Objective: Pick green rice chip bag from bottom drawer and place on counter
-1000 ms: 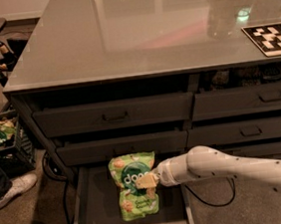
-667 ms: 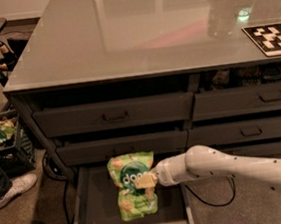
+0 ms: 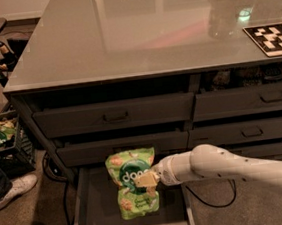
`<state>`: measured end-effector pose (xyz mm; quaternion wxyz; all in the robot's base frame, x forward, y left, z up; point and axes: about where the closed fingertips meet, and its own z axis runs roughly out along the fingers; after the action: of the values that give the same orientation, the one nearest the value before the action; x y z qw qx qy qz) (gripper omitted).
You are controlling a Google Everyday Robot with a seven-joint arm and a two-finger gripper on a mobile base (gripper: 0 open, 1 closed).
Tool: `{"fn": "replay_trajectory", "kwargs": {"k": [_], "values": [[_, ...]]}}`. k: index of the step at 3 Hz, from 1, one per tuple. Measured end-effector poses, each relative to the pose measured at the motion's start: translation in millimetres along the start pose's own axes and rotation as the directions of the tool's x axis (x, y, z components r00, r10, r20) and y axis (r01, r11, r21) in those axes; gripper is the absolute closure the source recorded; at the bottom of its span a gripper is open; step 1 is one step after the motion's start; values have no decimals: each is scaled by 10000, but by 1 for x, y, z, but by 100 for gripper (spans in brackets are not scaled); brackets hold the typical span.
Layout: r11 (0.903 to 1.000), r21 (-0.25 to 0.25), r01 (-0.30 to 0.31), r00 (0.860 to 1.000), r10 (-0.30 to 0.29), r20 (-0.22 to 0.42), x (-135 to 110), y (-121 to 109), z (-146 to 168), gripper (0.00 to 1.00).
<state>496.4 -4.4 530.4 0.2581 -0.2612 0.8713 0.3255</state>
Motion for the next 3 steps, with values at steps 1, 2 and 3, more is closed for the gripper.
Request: {"fn": "replay_trajectory", "kwargs": {"k": [1, 2, 3], "values": [[9816, 705, 1775, 9777, -1841, 1010, -56, 69, -79, 100], [9644, 1080, 2413, 9582, -2544, 1310, -78, 93, -107, 100], [9625, 1132, 2464, 9557, -2607, 1364, -81, 95, -110, 100]]}}
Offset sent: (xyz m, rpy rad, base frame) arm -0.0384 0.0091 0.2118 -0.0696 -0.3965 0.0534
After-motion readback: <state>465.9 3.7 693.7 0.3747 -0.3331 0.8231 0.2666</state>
